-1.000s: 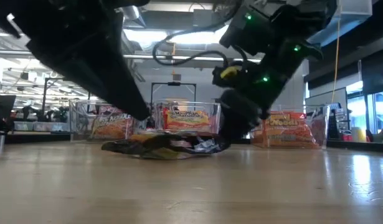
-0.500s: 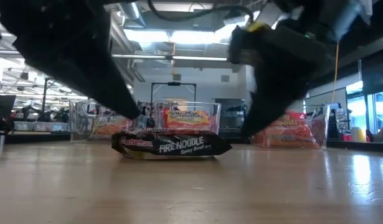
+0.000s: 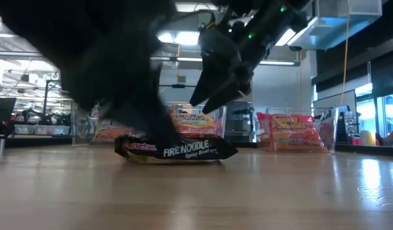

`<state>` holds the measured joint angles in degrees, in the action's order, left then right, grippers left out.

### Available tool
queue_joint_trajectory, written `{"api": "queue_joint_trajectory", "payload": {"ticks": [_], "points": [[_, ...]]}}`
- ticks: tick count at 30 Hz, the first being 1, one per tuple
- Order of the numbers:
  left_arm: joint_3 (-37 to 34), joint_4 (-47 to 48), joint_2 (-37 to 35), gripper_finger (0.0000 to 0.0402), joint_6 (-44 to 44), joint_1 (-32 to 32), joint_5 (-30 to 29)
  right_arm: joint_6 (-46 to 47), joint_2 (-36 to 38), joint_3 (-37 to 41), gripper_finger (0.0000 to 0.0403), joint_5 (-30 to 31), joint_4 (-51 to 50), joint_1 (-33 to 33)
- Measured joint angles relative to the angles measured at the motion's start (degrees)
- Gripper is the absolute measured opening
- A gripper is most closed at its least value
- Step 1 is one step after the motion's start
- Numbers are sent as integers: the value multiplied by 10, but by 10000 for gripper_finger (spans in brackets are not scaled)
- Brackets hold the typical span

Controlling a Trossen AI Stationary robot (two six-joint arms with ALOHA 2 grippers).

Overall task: Sort Maruchan noodles
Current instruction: Put the black noodle pack into the left transparent bin

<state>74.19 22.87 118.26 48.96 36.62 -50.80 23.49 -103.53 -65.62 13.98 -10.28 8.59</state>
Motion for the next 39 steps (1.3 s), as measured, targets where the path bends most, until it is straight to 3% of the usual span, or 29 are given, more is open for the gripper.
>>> {"api": "queue_joint_trajectory", "payload": {"ticks": [4, 15, 21, 24, 34, 39], "points": [[0, -5, 35, 156, 2, -3, 44, 0, -7, 9, 292, -30, 1, -23], [6, -3, 28, 156, 1, 30, 43, -15, -31, 10, 292, -137, 99, -50], [14, 8, -30, 156, -26, 32, -56, -12, -57, 11, 292, -175, 107, -80], [12, 18, -26, 156, -32, 22, -71, -8, -76, 11, 292, -201, 120, -92], [-13, -7, 19, 156, -17, -5, 20, 2, -97, 11, 292, -236, 134, -97], [-13, -5, 32, 156, -14, -2, 31, 2, -97, 11, 292, -299, 139, -98]]}}
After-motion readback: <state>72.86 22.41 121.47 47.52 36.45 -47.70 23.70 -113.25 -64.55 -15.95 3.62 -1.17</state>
